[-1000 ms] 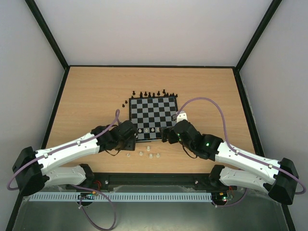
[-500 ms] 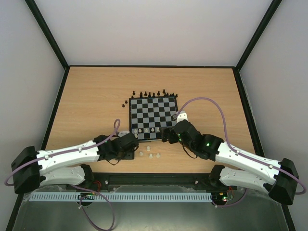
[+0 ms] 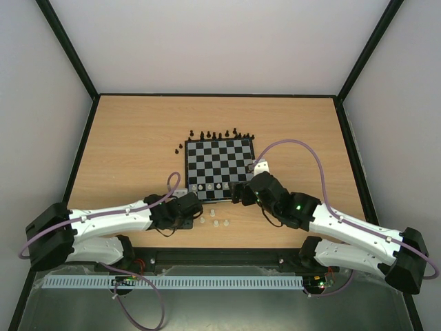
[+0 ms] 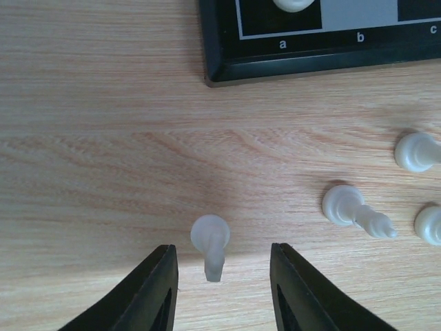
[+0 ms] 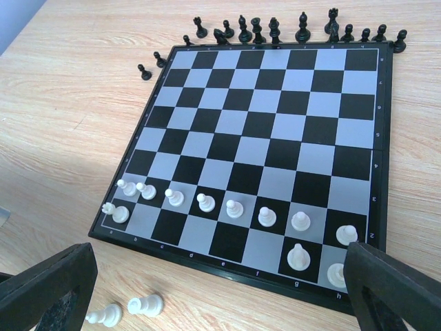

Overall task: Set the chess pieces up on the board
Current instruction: Pick up the chess piece at the center of the board.

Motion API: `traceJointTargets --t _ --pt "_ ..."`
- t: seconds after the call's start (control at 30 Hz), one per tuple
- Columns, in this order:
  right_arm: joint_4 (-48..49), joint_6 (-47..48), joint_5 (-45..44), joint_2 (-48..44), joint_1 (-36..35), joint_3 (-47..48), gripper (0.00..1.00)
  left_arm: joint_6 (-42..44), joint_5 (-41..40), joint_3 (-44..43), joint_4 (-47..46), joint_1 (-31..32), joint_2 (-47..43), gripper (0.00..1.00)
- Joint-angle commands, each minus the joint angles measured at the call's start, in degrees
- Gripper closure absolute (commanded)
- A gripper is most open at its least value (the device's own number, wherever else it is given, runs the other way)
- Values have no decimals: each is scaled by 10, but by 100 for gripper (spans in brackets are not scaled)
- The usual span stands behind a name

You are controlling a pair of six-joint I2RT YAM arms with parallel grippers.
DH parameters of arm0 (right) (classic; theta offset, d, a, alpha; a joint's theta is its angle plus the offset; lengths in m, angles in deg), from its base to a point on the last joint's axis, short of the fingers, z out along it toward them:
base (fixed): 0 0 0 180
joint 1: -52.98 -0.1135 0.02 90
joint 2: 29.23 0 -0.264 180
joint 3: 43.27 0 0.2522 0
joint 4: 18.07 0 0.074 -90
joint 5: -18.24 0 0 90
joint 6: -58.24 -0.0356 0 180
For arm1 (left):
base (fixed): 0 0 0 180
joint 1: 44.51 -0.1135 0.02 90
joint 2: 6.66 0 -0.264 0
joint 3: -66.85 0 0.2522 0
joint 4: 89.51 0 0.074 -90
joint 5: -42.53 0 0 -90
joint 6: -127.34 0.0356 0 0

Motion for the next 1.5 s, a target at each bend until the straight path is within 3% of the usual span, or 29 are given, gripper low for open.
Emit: traceJointTargets --t 0.0,0.63,0.83,1.13,1.47 --pt "-8 -3 -9 -9 1 -4 1 7 -2 12 -13 -5 7 63" --pt "-6 -2 -4 -9 1 -5 1 22 16 25 -25 -22 17 84" --pt "-7 -2 -4 -12 1 -5 1 27 16 20 -22 -27 17 97" --pt "-9 -3 -6 -21 1 -6 1 66 -16 -93 27 -46 36 98" --pt "-33 -12 -41 -36 1 0 1 113 -12 -222 30 -51 144 98"
